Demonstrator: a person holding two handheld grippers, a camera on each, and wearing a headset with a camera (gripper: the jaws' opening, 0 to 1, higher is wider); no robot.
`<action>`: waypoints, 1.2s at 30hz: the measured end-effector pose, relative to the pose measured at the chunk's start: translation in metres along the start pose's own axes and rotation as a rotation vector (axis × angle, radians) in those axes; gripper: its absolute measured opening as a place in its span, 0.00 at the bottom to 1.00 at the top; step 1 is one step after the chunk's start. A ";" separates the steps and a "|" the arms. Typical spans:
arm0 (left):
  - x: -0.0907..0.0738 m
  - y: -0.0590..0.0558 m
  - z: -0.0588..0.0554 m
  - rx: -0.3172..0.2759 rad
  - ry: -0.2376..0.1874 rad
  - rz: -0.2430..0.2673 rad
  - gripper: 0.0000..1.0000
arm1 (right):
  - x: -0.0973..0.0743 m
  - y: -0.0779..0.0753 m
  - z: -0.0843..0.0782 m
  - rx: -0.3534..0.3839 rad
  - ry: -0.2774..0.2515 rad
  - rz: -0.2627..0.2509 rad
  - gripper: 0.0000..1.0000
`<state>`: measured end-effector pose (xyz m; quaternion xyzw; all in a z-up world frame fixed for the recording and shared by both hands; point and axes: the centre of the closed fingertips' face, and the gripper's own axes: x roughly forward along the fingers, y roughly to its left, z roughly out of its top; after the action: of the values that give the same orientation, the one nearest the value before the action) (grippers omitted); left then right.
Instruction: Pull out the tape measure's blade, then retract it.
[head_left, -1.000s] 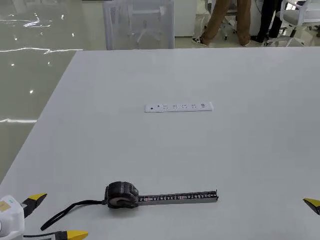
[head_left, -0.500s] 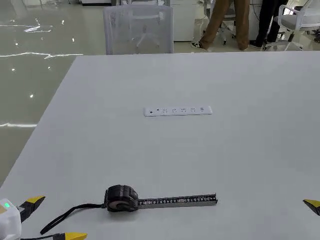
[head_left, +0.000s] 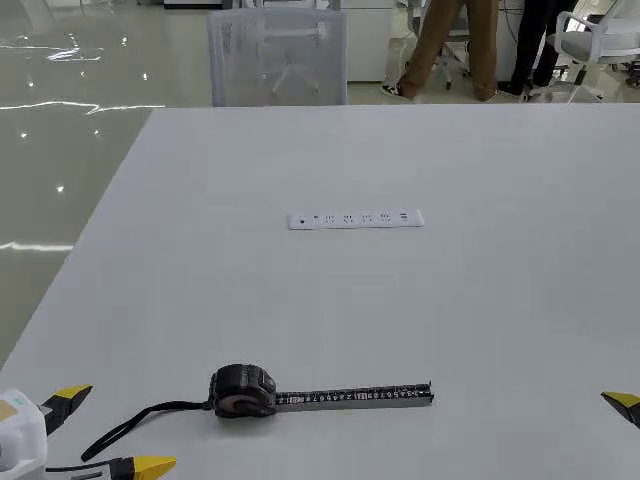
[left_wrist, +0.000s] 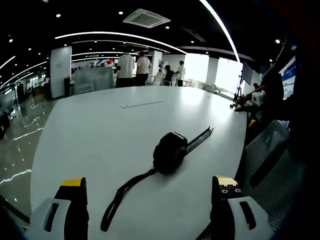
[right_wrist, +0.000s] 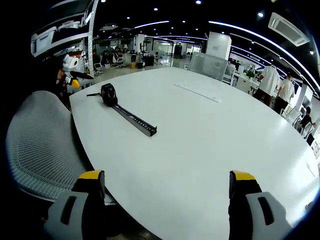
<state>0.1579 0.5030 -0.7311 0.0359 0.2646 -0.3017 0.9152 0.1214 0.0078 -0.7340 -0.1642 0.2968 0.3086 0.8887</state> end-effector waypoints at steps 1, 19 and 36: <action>0.001 0.000 0.000 0.002 -0.001 -0.004 1.00 | -0.001 0.000 -0.001 0.001 0.001 -0.003 1.00; 0.019 -0.021 0.007 0.031 0.022 -0.032 1.00 | 0.005 -0.008 0.009 -0.081 0.029 0.004 1.00; 0.072 -0.051 0.041 -0.032 0.060 0.066 1.00 | 0.047 -0.001 0.048 -0.278 0.111 0.178 1.00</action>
<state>0.1972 0.4138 -0.7273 0.0391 0.2954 -0.2659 0.9168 0.1724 0.0505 -0.7266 -0.2753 0.3132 0.4144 0.8090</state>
